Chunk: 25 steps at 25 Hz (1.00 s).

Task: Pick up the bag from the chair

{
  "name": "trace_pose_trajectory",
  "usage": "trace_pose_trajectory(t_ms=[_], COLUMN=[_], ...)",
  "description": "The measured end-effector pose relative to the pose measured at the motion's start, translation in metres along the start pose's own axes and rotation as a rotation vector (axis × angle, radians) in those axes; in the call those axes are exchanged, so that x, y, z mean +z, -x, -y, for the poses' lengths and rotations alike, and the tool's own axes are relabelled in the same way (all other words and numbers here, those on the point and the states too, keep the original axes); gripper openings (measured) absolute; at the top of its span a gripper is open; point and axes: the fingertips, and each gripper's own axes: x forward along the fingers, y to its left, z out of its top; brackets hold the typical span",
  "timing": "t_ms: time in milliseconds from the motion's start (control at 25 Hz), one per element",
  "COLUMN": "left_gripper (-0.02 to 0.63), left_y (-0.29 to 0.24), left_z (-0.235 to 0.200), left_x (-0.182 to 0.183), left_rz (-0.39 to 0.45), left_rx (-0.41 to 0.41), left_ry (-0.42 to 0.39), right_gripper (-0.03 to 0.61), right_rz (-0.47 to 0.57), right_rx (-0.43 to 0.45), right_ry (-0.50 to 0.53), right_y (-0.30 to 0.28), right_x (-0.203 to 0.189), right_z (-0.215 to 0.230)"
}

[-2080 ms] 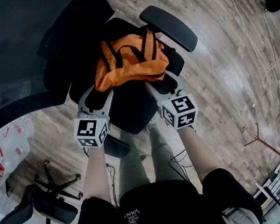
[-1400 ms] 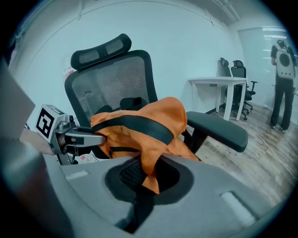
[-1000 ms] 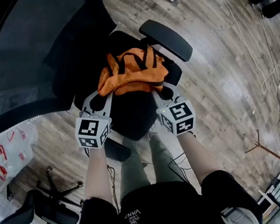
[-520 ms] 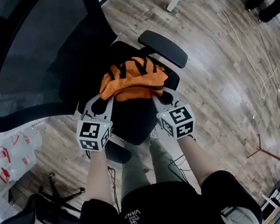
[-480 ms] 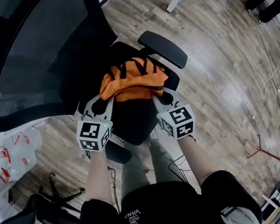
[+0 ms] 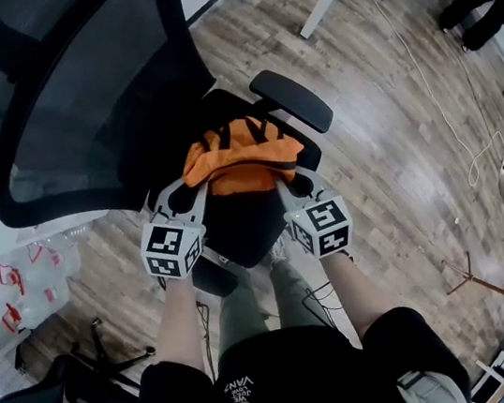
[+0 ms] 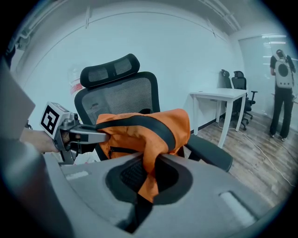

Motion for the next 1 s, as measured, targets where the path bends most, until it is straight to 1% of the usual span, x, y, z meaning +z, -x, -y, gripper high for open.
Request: trace_pose_trajectory(t_ms=[280, 1000], left_gripper=[0.044, 0.043], left_y=[0.016, 0.063], left_z=[0.006, 0.033], left_x=[0.022, 0.087], left_rz=[0.019, 0.098], left_rx=[0.002, 0.013], left_ry=[-0.009, -0.075], right_gripper=[0.008, 0.006], right_rz=[0.029, 0.135], right_rx=[-0.003, -0.023], right_ry=[0.013, 0.065], right_y=[0.017, 0.074], right_x=[0.022, 0.079], right_z=[-0.008, -0.029])
